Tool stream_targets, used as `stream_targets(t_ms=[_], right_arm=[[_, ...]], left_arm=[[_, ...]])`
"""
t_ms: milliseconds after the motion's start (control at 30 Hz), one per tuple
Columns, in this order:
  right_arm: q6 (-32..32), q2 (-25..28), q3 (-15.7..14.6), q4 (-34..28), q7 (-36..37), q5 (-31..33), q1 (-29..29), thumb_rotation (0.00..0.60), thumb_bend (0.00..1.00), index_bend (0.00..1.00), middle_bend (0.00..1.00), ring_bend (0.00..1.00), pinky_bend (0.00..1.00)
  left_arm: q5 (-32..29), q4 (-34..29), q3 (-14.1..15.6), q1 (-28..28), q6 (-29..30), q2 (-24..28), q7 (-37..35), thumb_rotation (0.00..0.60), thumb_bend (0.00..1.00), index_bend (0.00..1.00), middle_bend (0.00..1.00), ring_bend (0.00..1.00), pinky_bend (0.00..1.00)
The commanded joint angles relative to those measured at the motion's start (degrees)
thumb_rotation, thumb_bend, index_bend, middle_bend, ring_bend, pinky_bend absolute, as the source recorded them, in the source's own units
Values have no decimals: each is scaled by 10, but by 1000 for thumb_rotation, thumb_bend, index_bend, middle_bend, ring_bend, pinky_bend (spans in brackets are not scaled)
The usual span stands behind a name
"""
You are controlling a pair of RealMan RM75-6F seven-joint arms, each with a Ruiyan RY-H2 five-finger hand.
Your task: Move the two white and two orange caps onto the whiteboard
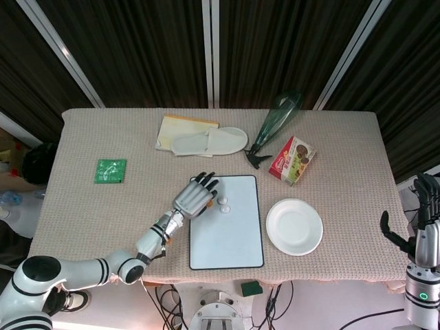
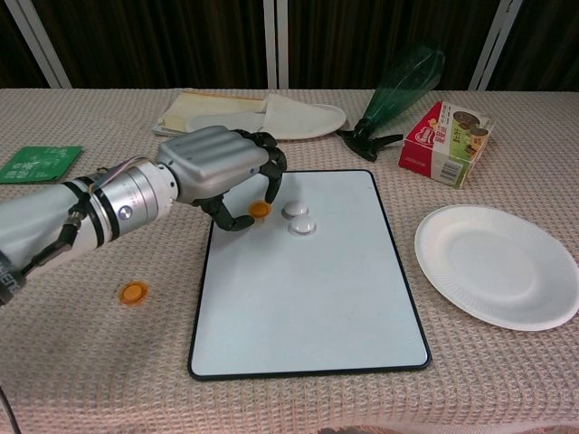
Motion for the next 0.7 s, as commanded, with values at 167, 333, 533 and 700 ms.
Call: stream_targets(t_ms=[167,333,533,700], right_arm=[[1,1,1,2,2,3,-2,600,477,45,16,0,0],[0,0,1,4,4,3,-2,600,477,45,16,0,0],[-1,-1,1,5,5,3,-1,600,477,45,16,0,0],[1,0,2,5,5,3,-2,600,477,45,16,0,0]], left_arm=[[-5,3,1,-2,-3,-2,8,600,299,469,170,41,143],[-9,2,3,-2,-6,-2,13,600,299,397,169,41,143],[-18,-4,4,-1,-10,2,19,600,299,230,170,41,143],[-14,-29,9,8,6,17,24,600,298,219,170,41,143]])
